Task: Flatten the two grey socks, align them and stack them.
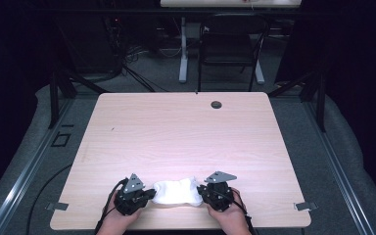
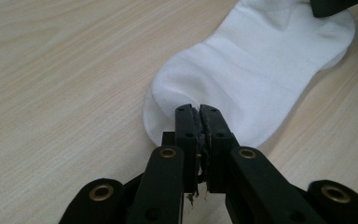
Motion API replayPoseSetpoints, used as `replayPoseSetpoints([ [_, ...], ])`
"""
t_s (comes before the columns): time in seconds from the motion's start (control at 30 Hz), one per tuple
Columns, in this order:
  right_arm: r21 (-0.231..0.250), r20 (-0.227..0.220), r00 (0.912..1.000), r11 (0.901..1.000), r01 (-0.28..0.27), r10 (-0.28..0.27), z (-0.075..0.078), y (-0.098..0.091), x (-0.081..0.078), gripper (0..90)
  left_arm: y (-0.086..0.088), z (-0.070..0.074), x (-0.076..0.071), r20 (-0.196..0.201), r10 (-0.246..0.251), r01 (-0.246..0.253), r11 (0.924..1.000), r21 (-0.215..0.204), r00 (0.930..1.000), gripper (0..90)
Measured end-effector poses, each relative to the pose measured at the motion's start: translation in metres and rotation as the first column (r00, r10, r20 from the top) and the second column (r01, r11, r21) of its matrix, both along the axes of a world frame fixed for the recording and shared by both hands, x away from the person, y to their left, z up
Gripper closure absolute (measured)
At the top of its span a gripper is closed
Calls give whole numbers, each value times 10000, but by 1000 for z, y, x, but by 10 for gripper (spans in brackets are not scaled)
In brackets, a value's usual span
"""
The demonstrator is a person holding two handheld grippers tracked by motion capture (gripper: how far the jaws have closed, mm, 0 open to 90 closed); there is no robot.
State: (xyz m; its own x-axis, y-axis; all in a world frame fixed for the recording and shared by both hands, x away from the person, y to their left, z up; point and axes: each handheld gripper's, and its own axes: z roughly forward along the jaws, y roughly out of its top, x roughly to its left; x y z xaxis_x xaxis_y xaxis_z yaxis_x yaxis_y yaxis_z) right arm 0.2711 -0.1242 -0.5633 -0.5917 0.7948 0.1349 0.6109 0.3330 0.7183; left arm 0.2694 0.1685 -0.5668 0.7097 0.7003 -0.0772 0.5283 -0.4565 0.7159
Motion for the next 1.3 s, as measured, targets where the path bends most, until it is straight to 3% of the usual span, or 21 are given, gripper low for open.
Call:
replayPoseSetpoints([
  [0.3,-123,-185,9998,9999,70,-72,-2,-1,0,794,1,-3,2,-80,80,-81,9999,-75,9999,851],
  [0.4,-48,-121,9997,9997,223,-224,1,-6,0,735,3,0,2,-49,199,-201,9988,-436,9998,811],
  [0.53,371,459,9974,9979,533,-550,10,-12,-1,693,6,8,2,191,229,-211,9957,-907,9996,751],
  [0.63,635,915,9952,9976,284,-342,17,-9,-5,692,5,12,1,353,55,-18,9945,-1045,9994,721],
  [0.7,763,1121,9936,9969,-212,125,19,-1,-7,691,2,11,0,381,-35,73,9950,-996,9993,706],
  [0.77,677,1125,9921,9957,-633,554,18,6,-8,690,1,8,1,318,-181,207,9961,-853,9993,690],
  [0.9,-56,1045,9882,9937,-1118,1118,7,21,-3,683,-4,1,2,63,-394,398,9970,-667,9992,663],
  [1.07,-306,439,9952,9958,-863,876,-4,19,4,668,-5,-4,4,170,-504,511,9978,-428,9986,635],
  [1.3,-687,400,9964,9951,-715,744,-7,16,2,651,-4,-10,7,221,-491,497,9984,-263,9985,613],
])
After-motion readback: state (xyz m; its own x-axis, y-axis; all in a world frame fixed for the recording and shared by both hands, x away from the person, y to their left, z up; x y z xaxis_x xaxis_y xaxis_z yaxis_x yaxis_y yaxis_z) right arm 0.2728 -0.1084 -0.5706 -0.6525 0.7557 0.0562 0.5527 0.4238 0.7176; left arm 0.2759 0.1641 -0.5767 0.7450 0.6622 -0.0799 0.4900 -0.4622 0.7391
